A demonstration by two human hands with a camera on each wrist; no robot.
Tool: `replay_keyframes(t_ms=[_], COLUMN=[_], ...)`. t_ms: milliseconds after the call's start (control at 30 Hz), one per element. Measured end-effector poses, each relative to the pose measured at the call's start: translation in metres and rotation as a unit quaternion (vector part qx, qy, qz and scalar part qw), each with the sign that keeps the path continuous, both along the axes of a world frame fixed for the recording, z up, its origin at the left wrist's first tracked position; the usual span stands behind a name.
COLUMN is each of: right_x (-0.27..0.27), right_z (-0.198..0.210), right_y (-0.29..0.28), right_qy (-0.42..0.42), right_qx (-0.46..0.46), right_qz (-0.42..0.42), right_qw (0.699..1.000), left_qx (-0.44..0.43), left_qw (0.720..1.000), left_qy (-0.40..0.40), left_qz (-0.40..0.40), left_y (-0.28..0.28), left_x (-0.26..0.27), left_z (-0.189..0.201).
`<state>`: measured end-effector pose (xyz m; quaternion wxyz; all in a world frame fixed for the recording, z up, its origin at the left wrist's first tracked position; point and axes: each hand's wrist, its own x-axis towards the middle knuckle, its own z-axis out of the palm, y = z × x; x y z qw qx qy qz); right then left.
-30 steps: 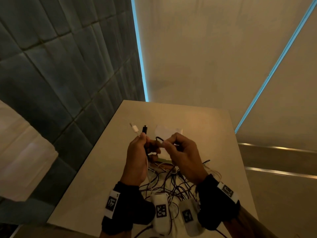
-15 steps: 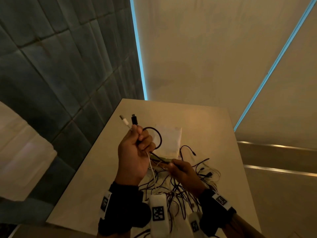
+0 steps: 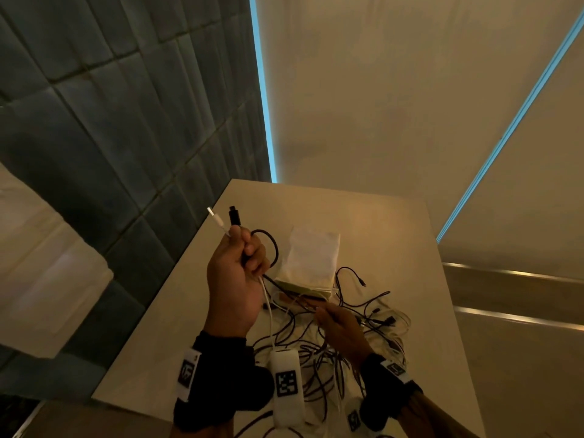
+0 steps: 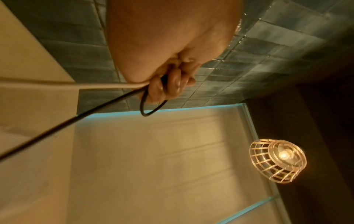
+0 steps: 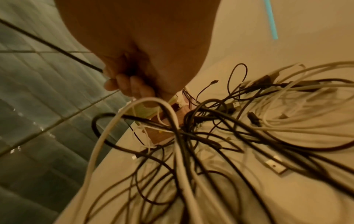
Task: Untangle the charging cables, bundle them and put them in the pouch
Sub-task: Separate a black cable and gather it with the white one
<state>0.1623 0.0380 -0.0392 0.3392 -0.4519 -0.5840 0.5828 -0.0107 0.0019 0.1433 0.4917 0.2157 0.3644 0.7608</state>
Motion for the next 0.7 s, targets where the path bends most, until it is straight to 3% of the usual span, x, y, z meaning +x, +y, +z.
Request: replay_keyframes(t_ms=[200, 433, 567, 700], right_x=[-0.006, -0.017, -0.018, -0.013], right_z=[0.07, 0.163, 0.168, 0.145], right_y=[0.031, 0.035, 0.02, 0.012], right_qy=[0.104, 0.182, 0.168, 0.173], right_qx=[-0.004, 0.156, 0.139, 0.069], right_qz=[-0.095, 0.009, 0.112, 0.115], right_qw=[0.99, 0.971, 0.97, 0.976], left_qx=[-0.072, -0.125, -0.08, -0.032], left_qw=[0.995, 0.99, 0.993, 0.993], left_qy=[0.075, 0.06, 0.003, -0.016], left_qz=[0.005, -0.031, -0.092, -0.112], left_y=[0.001, 0.007, 0.006, 0.001], left_x=[0.005, 0.02, 0.021, 0.025], left_z=[-0.008, -0.012, -0.006, -0.001])
